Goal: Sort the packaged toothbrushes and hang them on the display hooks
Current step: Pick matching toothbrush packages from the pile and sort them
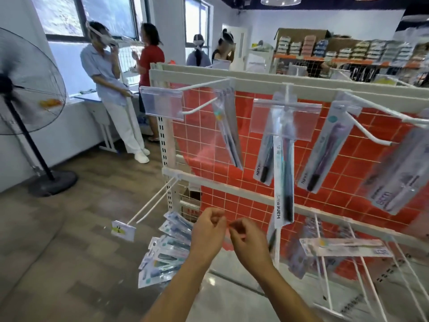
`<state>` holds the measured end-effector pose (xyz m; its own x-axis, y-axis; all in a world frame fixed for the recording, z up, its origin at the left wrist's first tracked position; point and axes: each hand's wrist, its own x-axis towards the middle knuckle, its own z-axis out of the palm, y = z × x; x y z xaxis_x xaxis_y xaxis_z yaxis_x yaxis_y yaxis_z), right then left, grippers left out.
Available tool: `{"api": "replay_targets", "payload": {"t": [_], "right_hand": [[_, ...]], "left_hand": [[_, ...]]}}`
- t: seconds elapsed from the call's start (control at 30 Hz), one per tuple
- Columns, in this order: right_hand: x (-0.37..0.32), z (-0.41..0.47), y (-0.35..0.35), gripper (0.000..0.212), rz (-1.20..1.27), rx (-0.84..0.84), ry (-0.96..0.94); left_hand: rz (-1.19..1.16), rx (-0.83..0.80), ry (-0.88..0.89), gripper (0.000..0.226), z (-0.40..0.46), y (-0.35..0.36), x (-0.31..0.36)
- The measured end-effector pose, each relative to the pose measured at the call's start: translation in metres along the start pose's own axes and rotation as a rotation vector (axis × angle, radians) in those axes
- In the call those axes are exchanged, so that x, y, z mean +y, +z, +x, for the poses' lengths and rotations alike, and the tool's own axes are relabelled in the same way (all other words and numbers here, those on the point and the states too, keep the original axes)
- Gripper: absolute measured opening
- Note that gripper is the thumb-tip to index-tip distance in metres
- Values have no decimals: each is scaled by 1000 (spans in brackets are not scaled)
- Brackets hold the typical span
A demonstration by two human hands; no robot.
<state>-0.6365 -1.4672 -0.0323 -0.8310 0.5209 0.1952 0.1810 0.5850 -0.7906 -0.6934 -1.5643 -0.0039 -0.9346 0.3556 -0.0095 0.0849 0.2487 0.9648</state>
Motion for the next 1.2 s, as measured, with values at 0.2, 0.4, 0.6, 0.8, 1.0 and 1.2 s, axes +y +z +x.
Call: {"api": "replay_targets", "payload": {"t": [0.2, 0.4, 0.6, 0.8, 1.0, 1.2], "right_hand": [[6, 6, 20, 15, -6, -75, 48], [13, 20, 51, 15, -84, -111, 136], [14, 24, 96, 12, -122, -151, 261], [26, 25, 140, 19, -172, -200, 368], [46, 15, 181, 28, -343, -282, 342], [64, 18, 224, 56, -565, -428, 243]], "left_hand": [[3, -19, -58, 13, 17, -4, -19], [53, -64, -75, 8, 47, -20, -47], [129, -145, -125, 11, 75, -49, -81], [289, -228, -124, 17, 97, -67, -127], [632, -370, -70, 38, 103, -87, -191], [587, -513, -379, 26, 87, -87, -248]]}}
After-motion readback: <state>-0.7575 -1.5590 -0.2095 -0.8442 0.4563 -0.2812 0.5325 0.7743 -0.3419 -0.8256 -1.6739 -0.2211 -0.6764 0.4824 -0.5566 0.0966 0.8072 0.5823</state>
